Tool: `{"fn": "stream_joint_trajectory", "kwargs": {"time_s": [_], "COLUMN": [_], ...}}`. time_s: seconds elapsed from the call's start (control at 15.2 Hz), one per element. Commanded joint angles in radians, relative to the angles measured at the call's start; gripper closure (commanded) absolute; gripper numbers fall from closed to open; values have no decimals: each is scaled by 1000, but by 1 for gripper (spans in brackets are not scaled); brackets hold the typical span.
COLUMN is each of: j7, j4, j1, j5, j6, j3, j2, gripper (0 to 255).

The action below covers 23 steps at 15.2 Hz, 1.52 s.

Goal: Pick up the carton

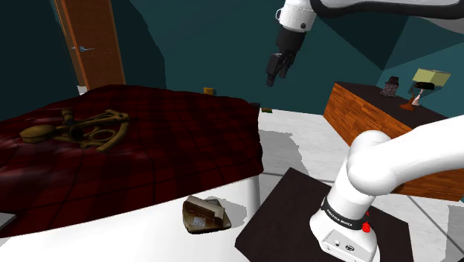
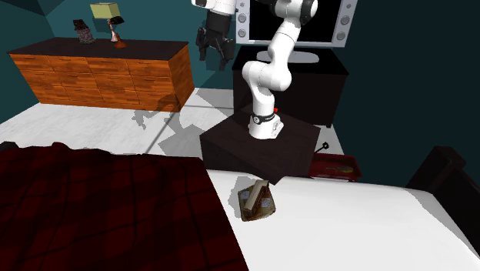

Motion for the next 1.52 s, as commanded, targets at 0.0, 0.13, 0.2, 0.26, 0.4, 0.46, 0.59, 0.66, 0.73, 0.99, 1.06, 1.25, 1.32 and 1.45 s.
{"fn": "stream_joint_trajectory", "kwargs": {"time_s": [0.0, 0.13, 0.2, 0.26, 0.4, 0.46, 0.59, 0.66, 0.73, 0.99, 1.06, 1.25, 1.32, 1.45], "j7": [0, 9, 13, 16, 23, 27, 32, 35, 37, 43, 44, 44, 42, 38], "j4": [0, -57, -84, -110, -160, -183, -228, -248, -268, -336, -350, -385, -394, -407], "j1": [0, 12, 18, 25, 38, 45, 60, 68, 76, 111, 121, 151, 162, 186], "j5": [0, 19, 29, 39, 59, 69, 90, 100, 111, 157, 169, 208, 222, 251], "j6": [0, 55, 83, 111, 170, 200, 261, 293, 325, 459, 494, 602, 639, 713], "j3": [0, 2, 4, 5, 9, 11, 17, 19, 22, 35, 39, 49, 53, 59], "j2": [0, 4, 8, 13, 27, 36, 57, 70, 85, 158, 181, 258, 287, 350], "gripper": [0, 0, 0, 0, 0, 0, 0, 0, 0, 0, 0, 0, 0, 0]}}
